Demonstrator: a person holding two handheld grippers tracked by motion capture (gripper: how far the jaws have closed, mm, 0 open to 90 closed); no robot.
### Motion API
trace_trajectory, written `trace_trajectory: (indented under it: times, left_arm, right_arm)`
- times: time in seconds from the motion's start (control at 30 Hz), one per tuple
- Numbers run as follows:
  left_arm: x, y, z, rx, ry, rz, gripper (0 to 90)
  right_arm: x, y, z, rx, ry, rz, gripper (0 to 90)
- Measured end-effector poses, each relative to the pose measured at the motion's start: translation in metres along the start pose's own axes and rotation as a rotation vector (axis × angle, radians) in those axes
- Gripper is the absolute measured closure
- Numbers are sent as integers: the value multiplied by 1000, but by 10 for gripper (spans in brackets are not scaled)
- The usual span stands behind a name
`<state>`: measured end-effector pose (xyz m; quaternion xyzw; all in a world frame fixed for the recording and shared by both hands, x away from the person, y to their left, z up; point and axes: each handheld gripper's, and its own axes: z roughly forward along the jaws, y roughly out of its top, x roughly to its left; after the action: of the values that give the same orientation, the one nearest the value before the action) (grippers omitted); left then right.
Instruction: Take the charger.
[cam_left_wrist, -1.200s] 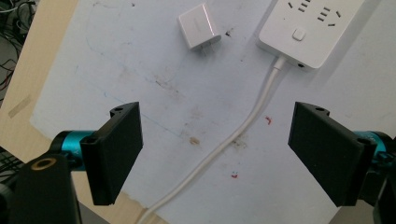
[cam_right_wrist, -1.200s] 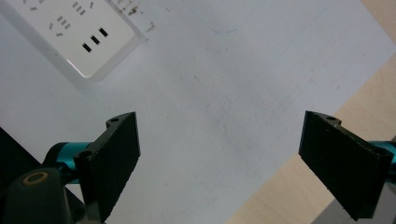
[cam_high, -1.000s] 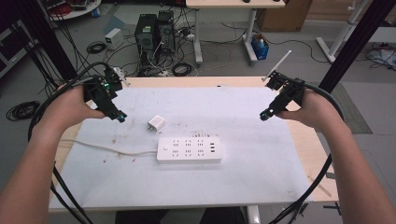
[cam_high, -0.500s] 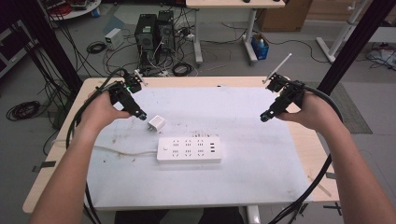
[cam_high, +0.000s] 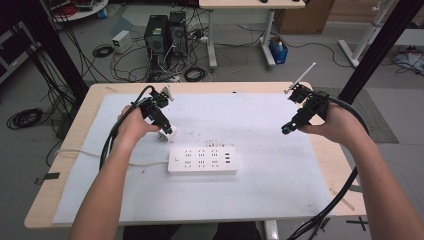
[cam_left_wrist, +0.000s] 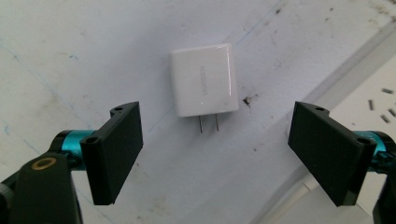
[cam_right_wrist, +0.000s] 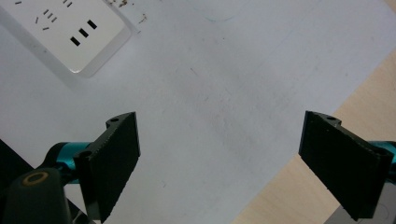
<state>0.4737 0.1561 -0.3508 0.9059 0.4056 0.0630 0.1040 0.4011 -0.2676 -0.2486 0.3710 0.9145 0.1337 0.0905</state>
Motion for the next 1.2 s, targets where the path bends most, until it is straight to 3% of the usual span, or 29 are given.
trace_trajectory:
  times: [0.27,0.3,0.53,0.67,0.73,0.8,0.87,1.07,1.13,1.17,1.2]
  left_arm:
    - [6,5,33,33,-27,-35,180]
    - [7,6,41,55,-28,-41,182]
    - [11,9,55,88,-36,-68,182]
    - [11,11,62,102,-36,-62,237]
    - [10,11,65,115,-28,-52,309]
    - [10,12,64,111,-34,-56,327]
    - [9,12,62,99,-24,-39,423]
    - [7,10,55,100,-36,-30,425]
    - [6,7,37,62,-45,-33,425]
    - [6,7,37,62,-45,-33,425]
    - [5,6,22,50,-40,-21,425]
  right_arm:
    - [0,-3,8,1,7,-6,120]
    - [1,-4,10,7,9,-9,120]
    - [1,-5,12,9,10,-11,120]
    - [0,-7,13,10,8,-8,120]
    - [-1,-8,14,13,9,-4,120]
    - [-2,-8,16,11,10,2,120]
    - [-2,-9,17,14,9,-3,120]
    - [-2,-12,17,18,9,0,120]
    - [-1,-13,15,11,5,10,120]
    - [-1,-13,14,12,5,15,120]
    - [-1,-13,13,10,2,15,120]
